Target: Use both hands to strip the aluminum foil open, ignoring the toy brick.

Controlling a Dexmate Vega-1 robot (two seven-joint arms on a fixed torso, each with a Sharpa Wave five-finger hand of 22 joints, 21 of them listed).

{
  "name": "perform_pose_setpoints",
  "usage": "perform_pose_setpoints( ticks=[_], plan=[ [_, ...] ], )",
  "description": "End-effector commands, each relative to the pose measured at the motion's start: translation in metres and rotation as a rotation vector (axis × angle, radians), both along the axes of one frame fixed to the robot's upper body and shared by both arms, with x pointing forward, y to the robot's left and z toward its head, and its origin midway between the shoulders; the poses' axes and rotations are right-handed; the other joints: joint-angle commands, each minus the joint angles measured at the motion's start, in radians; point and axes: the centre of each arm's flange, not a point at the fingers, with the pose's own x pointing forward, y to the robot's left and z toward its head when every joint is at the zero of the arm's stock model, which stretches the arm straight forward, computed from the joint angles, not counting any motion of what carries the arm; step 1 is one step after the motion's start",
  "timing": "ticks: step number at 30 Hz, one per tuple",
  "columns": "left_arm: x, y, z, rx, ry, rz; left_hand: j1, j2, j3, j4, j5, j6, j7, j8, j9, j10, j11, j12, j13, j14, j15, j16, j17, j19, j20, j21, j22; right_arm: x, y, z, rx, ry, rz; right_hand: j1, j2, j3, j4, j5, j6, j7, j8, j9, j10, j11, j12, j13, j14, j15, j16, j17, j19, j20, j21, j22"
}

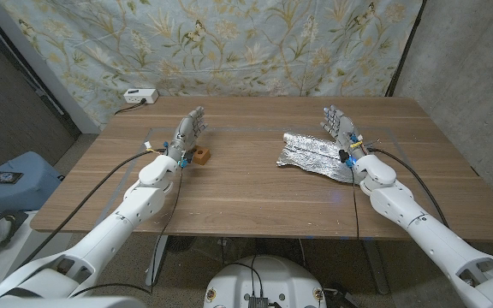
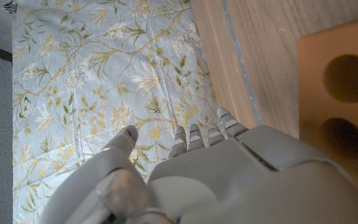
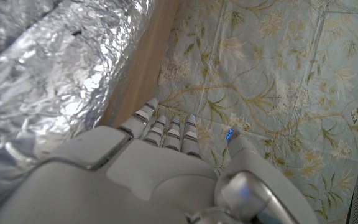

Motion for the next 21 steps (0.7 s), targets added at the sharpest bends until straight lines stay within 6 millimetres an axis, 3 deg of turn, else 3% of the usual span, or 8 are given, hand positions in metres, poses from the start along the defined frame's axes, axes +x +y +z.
perform_pose_setpoints(
  ticks=[1, 21],
  plan=[
    [-0.003, -0.003, -0.001, 0.01, -0.009, -0.01, 0.011, 0.0, 0.006, -0.001, 0.004, 0.005, 0.006, 0.006, 0.002, 0.0, 0.009, 0.004, 0.001, -0.001, 0.007, 0.005, 0.005, 0.001, 0.007, 0.004, 0.003, -0.006, 0.007, -0.005, -0.02, 0.003, -0.016, 0.008, 0.008, 0.008, 0.0, 0.005, 0.01, 0.004, 0.005, 0.005, 0.009, 0.0, 0.006, 0.002, 0.001, -0.049, 0.006, 0.001, 0.005, -0.081, 0.005, 0.003],
    [-0.005, -0.012, -0.001, 0.014, -0.019, -0.012, 0.011, 0.0, 0.009, -0.009, 0.004, 0.011, 0.008, 0.007, 0.002, 0.006, 0.01, 0.005, -0.001, 0.001, 0.01, 0.003, 0.004, 0.003, 0.007, -0.001, 0.003, -0.025, 0.006, 0.017, -0.27, -0.063, -0.148, 0.022, 0.001, 0.009, -0.016, 0.004, 0.011, 0.007, 0.005, 0.005, 0.011, 0.001, 0.008, 0.002, 0.007, -0.041, 0.006, -0.005, 0.009, -0.075, 0.007, 0.003]
  ],
)
